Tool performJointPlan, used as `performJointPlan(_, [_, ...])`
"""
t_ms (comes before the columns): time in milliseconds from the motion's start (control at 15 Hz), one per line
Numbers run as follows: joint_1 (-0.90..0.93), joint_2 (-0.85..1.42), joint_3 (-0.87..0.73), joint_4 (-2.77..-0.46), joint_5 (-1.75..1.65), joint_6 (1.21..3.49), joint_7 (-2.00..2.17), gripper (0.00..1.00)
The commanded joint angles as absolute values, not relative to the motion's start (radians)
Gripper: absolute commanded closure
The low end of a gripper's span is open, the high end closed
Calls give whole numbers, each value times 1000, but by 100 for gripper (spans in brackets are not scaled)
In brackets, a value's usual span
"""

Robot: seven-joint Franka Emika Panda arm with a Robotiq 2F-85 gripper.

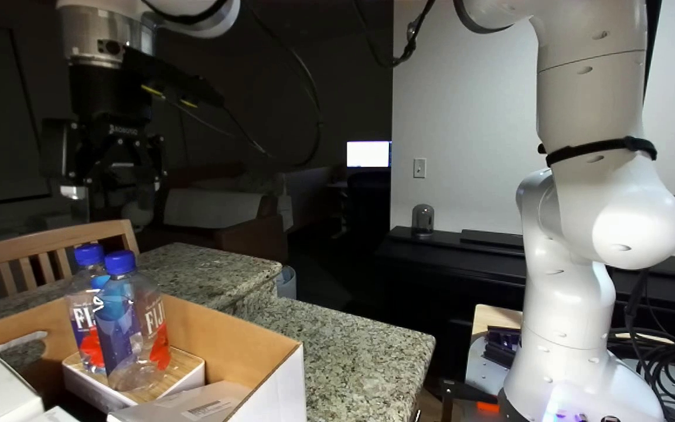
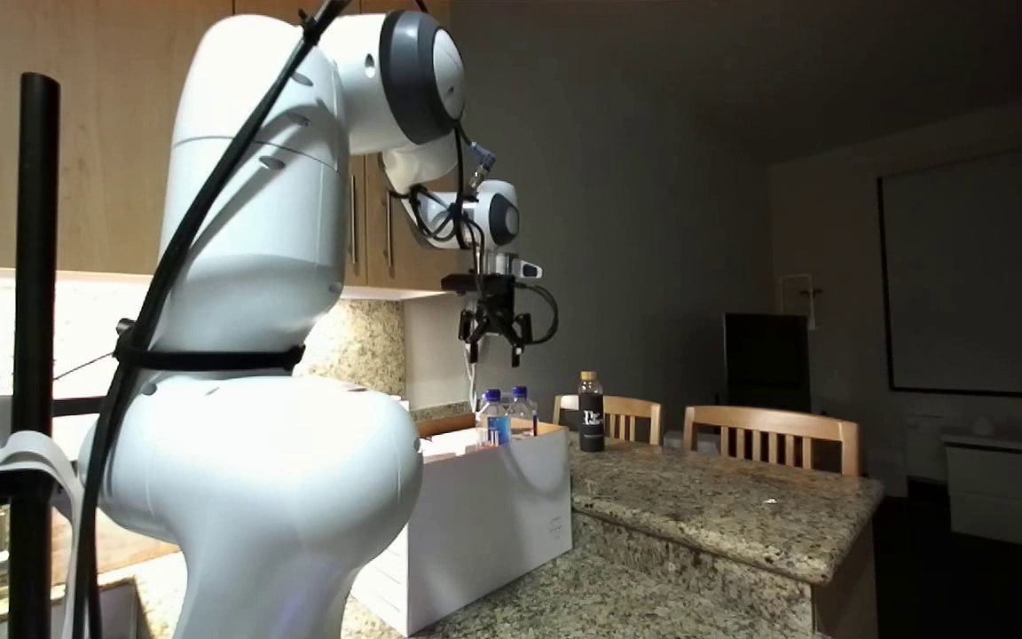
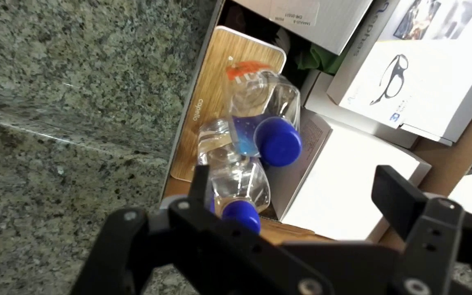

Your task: Put the water bottles in the box.

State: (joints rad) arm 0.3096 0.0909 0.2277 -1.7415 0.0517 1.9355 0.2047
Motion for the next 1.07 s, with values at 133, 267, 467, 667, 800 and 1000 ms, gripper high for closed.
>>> performJointPlan(133, [237, -184, 192, -1938, 55, 1870, 233, 0])
performJointPlan(267, [196, -271, 159, -2018, 66, 1855, 208, 0])
performJointPlan(467, [134, -368, 100, -2164, 62, 1872, 177, 0])
performJointPlan(667, [74, -427, 21, -2309, 67, 1926, 89, 0])
performJointPlan(800, [41, -454, -28, -2414, 62, 2028, 18, 0])
performJointPlan(1000, [6, -411, -85, -2473, 61, 2149, -72, 0])
